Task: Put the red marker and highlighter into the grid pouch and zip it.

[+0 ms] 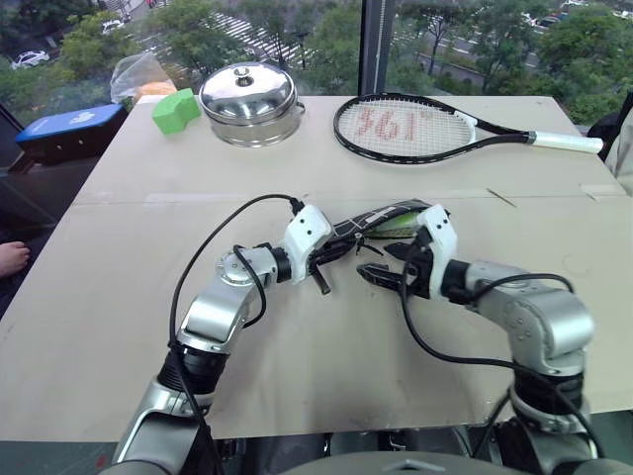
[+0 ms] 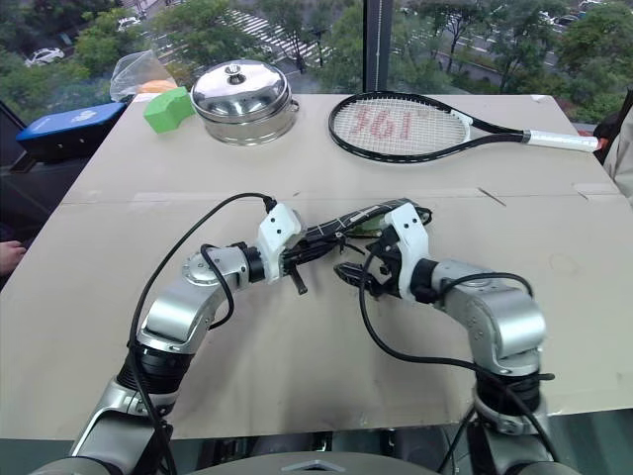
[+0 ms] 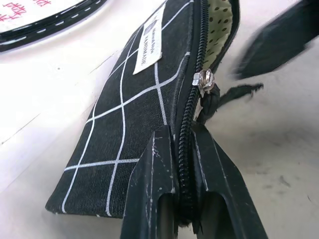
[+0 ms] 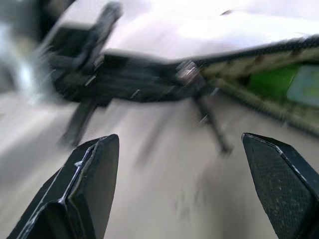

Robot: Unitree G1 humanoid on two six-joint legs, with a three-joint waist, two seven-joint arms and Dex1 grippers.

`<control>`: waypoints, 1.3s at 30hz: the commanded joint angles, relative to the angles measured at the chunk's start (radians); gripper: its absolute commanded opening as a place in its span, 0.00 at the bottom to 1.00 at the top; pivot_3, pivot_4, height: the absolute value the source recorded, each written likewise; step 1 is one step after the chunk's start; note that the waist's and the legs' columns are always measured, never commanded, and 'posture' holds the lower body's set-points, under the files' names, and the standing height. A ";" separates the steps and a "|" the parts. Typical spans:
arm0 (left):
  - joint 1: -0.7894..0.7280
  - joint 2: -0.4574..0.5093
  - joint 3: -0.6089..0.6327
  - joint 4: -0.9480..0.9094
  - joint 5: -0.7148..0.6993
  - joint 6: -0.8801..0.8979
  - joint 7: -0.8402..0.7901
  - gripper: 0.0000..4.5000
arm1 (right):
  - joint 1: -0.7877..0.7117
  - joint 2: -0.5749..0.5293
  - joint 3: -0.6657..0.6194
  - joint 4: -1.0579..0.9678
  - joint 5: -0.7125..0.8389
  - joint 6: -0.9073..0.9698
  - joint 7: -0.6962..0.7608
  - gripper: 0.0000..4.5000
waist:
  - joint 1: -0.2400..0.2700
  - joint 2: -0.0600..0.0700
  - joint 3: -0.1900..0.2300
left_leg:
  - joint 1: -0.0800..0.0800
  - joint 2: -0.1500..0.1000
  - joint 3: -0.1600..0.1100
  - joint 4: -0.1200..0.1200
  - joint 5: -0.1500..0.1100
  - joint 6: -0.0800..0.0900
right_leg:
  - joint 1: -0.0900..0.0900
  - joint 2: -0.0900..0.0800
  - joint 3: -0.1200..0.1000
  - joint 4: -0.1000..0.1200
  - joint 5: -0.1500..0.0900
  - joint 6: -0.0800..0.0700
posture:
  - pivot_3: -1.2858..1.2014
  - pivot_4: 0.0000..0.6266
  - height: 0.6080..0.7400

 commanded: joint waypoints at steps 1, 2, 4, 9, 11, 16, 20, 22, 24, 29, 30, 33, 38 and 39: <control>-0.019 0.009 0.000 -0.044 -0.013 -0.004 -0.011 0.00 | -0.015 0.022 0.018 0.049 0.007 -0.117 -0.043 0.88 | -0.001 0.000 0.000 | 0.000 0.000 0.001 0.000 0.000 0.000 | 0.000 0.000 0.000 0.000 0.000 0.000 | 0.52 0.24 1.00; -0.018 0.008 -0.004 -0.048 -0.012 -0.004 -0.013 0.00 | -0.020 0.033 0.020 0.074 0.017 -0.135 -0.048 0.88 | -0.002 0.000 0.000 | 0.000 0.000 0.001 0.000 0.000 0.000 | 0.000 0.000 0.001 0.000 0.000 0.000 | 0.52 0.24 1.00; -0.018 0.007 -0.008 -0.053 -0.011 -0.001 -0.012 0.00 | -0.029 0.040 0.027 0.112 0.028 -0.161 -0.055 0.75 | -0.003 0.000 0.000 | 0.000 0.000 0.001 0.000 0.000 0.000 | 0.000 0.000 0.001 -0.001 0.000 0.000 | 0.52 0.24 1.00; -0.009 0.017 -0.012 -0.067 -0.008 -0.004 -0.011 0.00 | -0.038 0.052 0.030 0.152 0.057 -0.191 -0.072 0.35 | -0.003 0.000 0.000 | 0.001 0.000 0.001 0.000 0.000 0.000 | 0.000 0.001 0.001 0.000 0.000 0.000 | 0.52 0.24 1.00; -0.001 0.024 -0.016 -0.073 -0.003 -0.009 -0.010 0.00 | -0.038 0.066 0.022 0.155 0.075 -0.189 -0.088 0.12 | -0.004 0.000 0.000 | 0.001 0.000 0.001 0.000 0.000 0.000 | 0.000 0.001 0.001 0.000 0.000 0.000 | 0.52 0.24 1.00; 0.012 0.030 -0.017 -0.084 0.003 -0.012 -0.002 0.00 | -0.022 0.095 -0.002 0.134 0.117 -0.171 -0.132 0.00 | -0.004 0.000 0.000 | 0.001 0.000 0.001 0.000 0.000 0.000 | 0.000 0.001 0.001 0.000 0.000 0.000 | 0.52 0.24 1.00; 0.013 0.034 -0.008 -0.079 0.011 -0.011 0.006 0.00 | 0.004 0.071 -0.009 0.093 0.129 -0.167 -0.166 0.00 | -0.003 0.000 0.000 | 0.001 0.000 0.001 0.000 0.000 0.000 | 0.000 0.001 0.001 0.000 0.000 0.000 | 0.52 0.24 1.00; 0.011 0.037 -0.003 -0.075 0.017 -0.009 0.015 0.00 | 0.014 0.037 -0.027 0.061 0.102 -0.174 -0.210 0.00 | -0.003 0.000 0.000 | 0.001 0.000 0.001 0.000 0.000 0.000 | 0.000 0.000 0.001 0.000 0.000 0.000 | 0.52 0.24 1.00; 0.006 0.042 -0.001 -0.066 0.025 -0.006 0.025 0.00 | 0.016 -0.013 -0.057 0.040 0.068 -0.170 -0.260 0.00 | -0.003 0.000 0.000 | 0.001 0.000 0.001 0.000 0.000 0.000 | 0.000 0.000 0.001 0.000 0.000 0.000 | 0.52 0.24 1.00; 0.004 0.050 0.008 -0.052 0.036 -0.018 0.039 0.00 | 0.054 -0.231 -0.139 -0.009 -0.047 -0.130 -0.360 0.00 | 0.000 0.000 0.000 | 0.000 0.000 0.001 0.000 0.000 0.000 | 0.000 -0.001 0.001 -0.001 0.000 0.000 | 0.52 0.24 1.00; 0.004 0.051 0.007 -0.049 0.038 -0.023 0.040 0.00 | 0.070 -0.284 -0.141 -0.013 -0.068 -0.133 -0.360 0.00 | -0.001 0.000 0.000 | 0.000 0.000 0.001 0.000 0.000 0.000 | 0.000 -0.001 0.001 -0.001 0.000 0.000 | 0.52 0.24 1.00; 0.002 0.054 -0.016 -0.027 0.056 -0.068 0.033 0.00 | 0.095 -0.345 -0.185 -0.026 -0.048 -0.125 -0.348 0.00 | -0.006 0.000 0.000 | 0.001 0.000 0.002 -0.002 0.000 0.000 | 0.000 0.000 0.001 -0.001 0.000 0.001 | 0.52 0.24 1.00; -0.009 0.082 -0.079 0.034 0.102 -0.228 -0.029 0.00 | 0.181 -0.423 -0.133 -0.077 -0.015 -0.259 -0.239 0.00 | -0.002 0.000 0.000 | 0.001 0.001 0.001 -0.002 -0.003 0.005 | 0.000 0.002 0.002 -0.001 -0.001 0.000 | 0.52 0.24 1.00; -0.005 0.090 -0.072 0.038 0.086 -0.242 -0.052 0.08 | 0.225 -0.464 -0.116 -0.094 -0.019 -0.315 -0.189 0.06 | -0.003 0.000 0.000 | 0.001 0.001 0.001 -0.002 -0.003 0.005 | -0.001 0.002 0.002 -0.001 -0.001 0.000 | 0.52 0.24 1.00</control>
